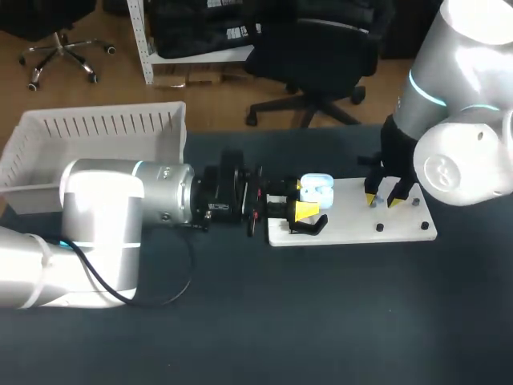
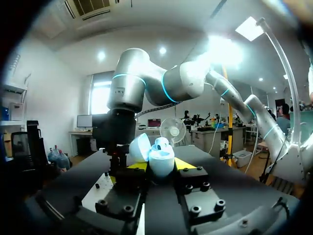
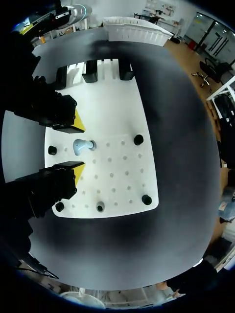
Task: Pick up each earbud case from the left stands, insert the matching earbuds, close the lid, and place the case in the box.
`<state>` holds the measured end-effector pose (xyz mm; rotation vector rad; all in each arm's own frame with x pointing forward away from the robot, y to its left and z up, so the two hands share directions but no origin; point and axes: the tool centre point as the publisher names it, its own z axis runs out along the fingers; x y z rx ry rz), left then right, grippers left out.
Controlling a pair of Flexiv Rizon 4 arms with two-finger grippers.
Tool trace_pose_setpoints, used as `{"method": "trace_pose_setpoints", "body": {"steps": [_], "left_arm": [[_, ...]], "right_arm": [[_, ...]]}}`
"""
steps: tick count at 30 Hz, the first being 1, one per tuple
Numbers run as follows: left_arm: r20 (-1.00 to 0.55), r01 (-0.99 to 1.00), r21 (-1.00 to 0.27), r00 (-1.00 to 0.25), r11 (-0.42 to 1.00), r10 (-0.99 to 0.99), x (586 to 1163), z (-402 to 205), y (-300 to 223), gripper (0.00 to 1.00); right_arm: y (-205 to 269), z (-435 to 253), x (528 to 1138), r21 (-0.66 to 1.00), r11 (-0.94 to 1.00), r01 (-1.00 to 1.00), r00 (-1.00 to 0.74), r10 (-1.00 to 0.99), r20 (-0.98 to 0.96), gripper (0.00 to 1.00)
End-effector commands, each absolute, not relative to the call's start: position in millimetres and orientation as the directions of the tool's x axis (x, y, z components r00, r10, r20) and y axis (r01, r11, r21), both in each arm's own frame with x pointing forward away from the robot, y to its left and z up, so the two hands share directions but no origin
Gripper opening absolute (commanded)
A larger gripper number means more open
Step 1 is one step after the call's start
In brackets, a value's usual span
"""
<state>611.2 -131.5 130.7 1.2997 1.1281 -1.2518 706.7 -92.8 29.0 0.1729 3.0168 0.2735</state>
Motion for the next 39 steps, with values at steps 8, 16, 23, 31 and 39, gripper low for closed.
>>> {"method": "trace_pose_setpoints", "body": {"steps": [8, 16, 23, 31, 39], "left_arm": [[-0.999, 0.994, 0.040, 0.040, -0.101, -0.002, 611.7, 130.9, -131.6, 0.00], [-0.999, 0.994, 0.040, 0.040, -0.101, -0.002, 611.7, 130.9, -131.6, 0.00], [-0.999, 0.994, 0.040, 0.040, -0.101, -0.002, 611.7, 130.9, -131.6, 0.00], [-0.999, 0.994, 0.040, 0.040, -0.101, -0.002, 611.7, 130.9, -131.6, 0.00], [-0.999, 0.994, 0.040, 0.040, -0.101, -0.002, 611.7, 130.9, -131.6, 0.00]], "right_arm": [[-91.0, 25.7, 708.9, 0.185, 0.977, 0.106, -0.989, 0.123, -0.084, 0.31], [-93.4, 26.8, 706.2, 0.181, 0.978, 0.108, -0.989, 0.124, -0.082, 0.30], [-93.7, 27.7, 706.7, 0.185, 0.976, 0.115, -0.988, 0.131, -0.079, 0.29], [-92.8, 27.7, 708.3, 0.181, 0.977, 0.116, -0.988, 0.131, -0.077, 0.28], [-92.0, 27.0, 708.3, 0.177, 0.978, 0.114, -0.989, 0.129, -0.073, 0.22]]}}
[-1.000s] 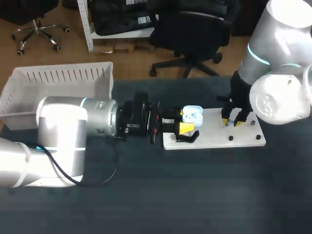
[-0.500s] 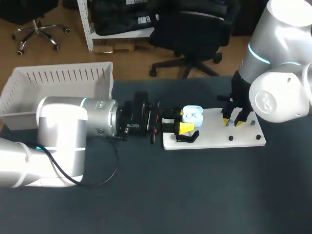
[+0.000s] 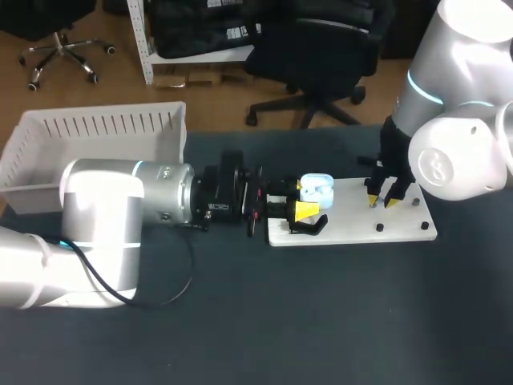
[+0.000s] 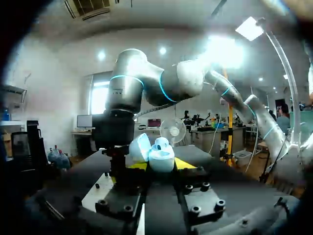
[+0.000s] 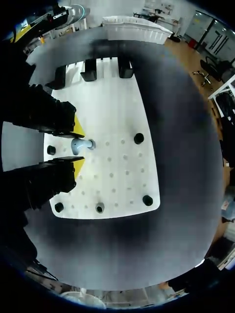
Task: Pick up each earbud case from the left stands, insert the matching earbuds, close the lid, and place the case in the box.
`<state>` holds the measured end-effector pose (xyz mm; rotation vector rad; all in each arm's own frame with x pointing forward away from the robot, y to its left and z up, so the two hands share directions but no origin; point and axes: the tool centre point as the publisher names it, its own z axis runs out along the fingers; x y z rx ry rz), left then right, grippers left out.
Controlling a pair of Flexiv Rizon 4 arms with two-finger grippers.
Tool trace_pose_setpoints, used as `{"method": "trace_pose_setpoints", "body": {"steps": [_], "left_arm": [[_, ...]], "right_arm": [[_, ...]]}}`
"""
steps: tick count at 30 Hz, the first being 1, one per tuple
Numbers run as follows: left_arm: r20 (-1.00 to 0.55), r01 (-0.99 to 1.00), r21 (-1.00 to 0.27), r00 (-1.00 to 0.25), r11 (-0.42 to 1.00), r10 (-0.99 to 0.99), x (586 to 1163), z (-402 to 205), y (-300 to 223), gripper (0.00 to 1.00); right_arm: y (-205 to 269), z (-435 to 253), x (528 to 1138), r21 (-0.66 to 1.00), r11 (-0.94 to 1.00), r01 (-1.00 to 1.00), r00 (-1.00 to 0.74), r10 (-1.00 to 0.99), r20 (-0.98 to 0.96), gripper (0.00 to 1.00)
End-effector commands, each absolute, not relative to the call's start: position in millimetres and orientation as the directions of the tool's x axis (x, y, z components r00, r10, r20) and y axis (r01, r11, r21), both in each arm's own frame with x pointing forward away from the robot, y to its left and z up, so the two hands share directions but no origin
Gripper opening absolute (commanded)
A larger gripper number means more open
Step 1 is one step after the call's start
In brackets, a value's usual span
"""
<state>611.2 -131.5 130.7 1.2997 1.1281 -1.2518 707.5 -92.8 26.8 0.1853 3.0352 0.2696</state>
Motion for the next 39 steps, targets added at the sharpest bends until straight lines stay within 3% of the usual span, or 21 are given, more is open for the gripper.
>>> {"method": "trace_pose_setpoints", "body": {"steps": [1, 6, 11, 28, 39], "left_arm": [[-0.999, 0.994, 0.040, 0.040, -0.101, -0.002, 611.7, 130.9, -131.6, 0.00], [-0.999, 0.994, 0.040, 0.040, -0.101, -0.002, 611.7, 130.9, -131.6, 0.00], [-0.999, 0.994, 0.040, 0.040, -0.101, -0.002, 611.7, 130.9, -131.6, 0.00], [-0.999, 0.994, 0.040, 0.040, -0.101, -0.002, 611.7, 130.9, -131.6, 0.00], [-0.999, 0.994, 0.040, 0.040, -0.101, -0.002, 611.7, 130.9, -131.6, 0.00]], "right_arm": [[-91.9, 27.0, 708.3, 0.177, 0.978, 0.114, -0.989, 0.129, -0.072, 0.22], [-90.7, 26.6, 707.6, 0.174, 0.978, 0.112, -0.989, 0.127, -0.072, 0.16], [-90.5, 27.8, 706.1, 0.176, 0.978, 0.115, -0.989, 0.129, -0.070, 0.00], [-98.3, 55.8, 696.1, 0.204, 0.966, 0.159, -0.982, 0.177, -0.072, 0.00], [-113.4, 122.5, 680.7, 0.218, 0.941, 0.261, -0.952, 0.288, -0.105, 0.00]]}}
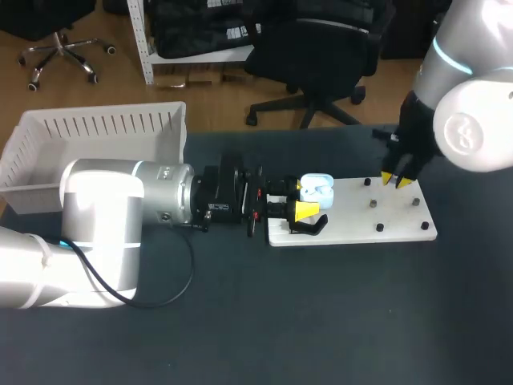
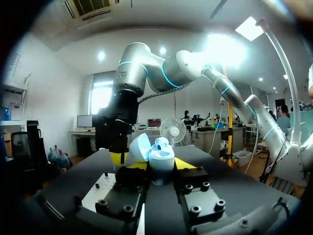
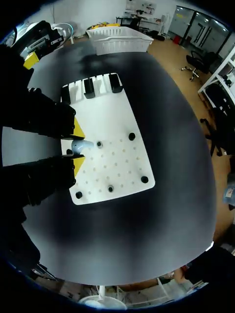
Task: Pick up each earbud case from the left stands, insert the matching earbuds, close the lid, and place the case in the box.
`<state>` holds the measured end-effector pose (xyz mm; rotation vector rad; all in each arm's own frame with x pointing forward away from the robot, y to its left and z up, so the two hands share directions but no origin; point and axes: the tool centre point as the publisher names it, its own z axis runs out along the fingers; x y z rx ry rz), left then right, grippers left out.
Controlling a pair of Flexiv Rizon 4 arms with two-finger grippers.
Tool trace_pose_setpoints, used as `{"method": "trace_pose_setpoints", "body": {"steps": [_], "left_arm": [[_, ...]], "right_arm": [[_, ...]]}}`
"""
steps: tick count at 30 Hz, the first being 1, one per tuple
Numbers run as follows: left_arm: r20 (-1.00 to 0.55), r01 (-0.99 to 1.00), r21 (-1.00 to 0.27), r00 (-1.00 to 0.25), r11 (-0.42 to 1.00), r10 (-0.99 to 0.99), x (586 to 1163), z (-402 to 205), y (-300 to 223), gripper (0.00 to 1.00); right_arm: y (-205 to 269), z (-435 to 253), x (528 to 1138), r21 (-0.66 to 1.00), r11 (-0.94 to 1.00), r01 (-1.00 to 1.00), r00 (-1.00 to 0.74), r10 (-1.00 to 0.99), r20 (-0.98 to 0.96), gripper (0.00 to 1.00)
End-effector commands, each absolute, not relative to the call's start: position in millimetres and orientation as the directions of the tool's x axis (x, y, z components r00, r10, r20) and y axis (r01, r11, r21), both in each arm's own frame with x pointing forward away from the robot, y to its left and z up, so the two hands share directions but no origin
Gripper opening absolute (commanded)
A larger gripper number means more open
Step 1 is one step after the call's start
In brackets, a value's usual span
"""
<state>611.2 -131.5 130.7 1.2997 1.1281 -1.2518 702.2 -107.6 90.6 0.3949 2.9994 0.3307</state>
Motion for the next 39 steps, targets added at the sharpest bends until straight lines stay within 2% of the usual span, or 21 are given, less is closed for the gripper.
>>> {"method": "trace_pose_setpoints", "body": {"steps": [1, 13, 19, 29, 39], "left_arm": [[-0.999, 0.994, 0.040, 0.040, -0.101, -0.002, 611.7, 130.9, -131.6, 0.00], [-0.999, 0.994, 0.040, 0.040, -0.101, -0.002, 611.7, 130.9, -131.6, 0.00], [-0.999, 0.994, 0.040, 0.040, -0.101, -0.002, 611.7, 130.9, -131.6, 0.00], [-0.999, 0.994, 0.040, 0.040, -0.101, -0.002, 611.7, 130.9, -131.6, 0.00], [-0.999, 0.994, 0.040, 0.040, -0.101, -0.002, 611.7, 130.9, -131.6, 0.00]], "right_arm": [[-112.9, 129.5, 678.3, 0.212, 0.941, 0.265, -0.949, 0.293, -0.112, 0.00], [-75.1, 212.1, 645.0, 0.098, 0.950, 0.297, -0.923, 0.312, -0.226, 0.00], [-44.8, 242.0, 617.2, 0.054, 0.956, 0.289, -0.934, 0.294, -0.204, 0.00], [-14.1, 246.1, 580.3, -0.031, 0.968, 0.248, -0.969, 0.248, -0.018, 0.00], [-14.1, 246.1, 580.3, -0.031, 0.968, 0.248, -0.969, 0.248, -0.018, 0.00]]}}
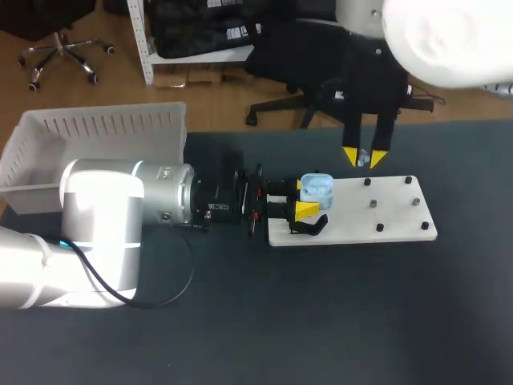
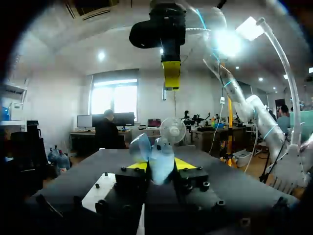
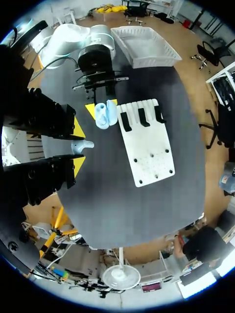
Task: Pick up each earbud case from the left stands, insert the matching earbuds, close the lid, and place the case in the box.
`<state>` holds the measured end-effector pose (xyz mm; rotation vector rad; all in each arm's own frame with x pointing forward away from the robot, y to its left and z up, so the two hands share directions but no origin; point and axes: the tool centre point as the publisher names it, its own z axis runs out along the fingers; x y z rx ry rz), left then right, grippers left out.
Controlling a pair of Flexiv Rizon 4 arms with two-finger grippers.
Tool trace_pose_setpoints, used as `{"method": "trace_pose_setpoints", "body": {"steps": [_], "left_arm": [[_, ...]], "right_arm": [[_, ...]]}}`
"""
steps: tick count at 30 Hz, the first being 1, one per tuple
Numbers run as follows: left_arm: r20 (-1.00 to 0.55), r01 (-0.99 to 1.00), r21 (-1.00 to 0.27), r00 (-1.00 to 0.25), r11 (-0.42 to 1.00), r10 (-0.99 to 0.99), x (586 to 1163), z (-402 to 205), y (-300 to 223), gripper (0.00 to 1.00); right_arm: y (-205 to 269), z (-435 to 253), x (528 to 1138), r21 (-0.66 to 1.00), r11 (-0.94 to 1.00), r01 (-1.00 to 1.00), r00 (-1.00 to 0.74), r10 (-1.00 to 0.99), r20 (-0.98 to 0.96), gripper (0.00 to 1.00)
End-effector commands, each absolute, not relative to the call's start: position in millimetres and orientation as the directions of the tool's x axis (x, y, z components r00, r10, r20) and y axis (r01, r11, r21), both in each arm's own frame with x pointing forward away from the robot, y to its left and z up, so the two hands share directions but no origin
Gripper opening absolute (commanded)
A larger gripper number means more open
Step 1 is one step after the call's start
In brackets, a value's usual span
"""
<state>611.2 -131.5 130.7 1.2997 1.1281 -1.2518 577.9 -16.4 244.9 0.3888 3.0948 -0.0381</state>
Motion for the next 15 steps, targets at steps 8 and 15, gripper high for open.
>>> {"method": "trace_pose_setpoints", "body": {"steps": [8, 15], "left_arm": [[-0.999, 0.994, 0.040, 0.040, -0.101, -0.002, 611.7, 130.9, -131.6, 0.00], [-0.999, 0.994, 0.040, 0.040, -0.101, -0.002, 611.7, 130.9, -131.6, 0.00]], "right_arm": [[4.1, 249.6, 573.8, -0.196, 0.956, 0.216, -0.973, 0.196, -0.120, 0.00], [39.1, 248.6, 563.7, -0.274, 0.958, 0.089, -0.975, 0.028, -0.219, 0.00]]}}
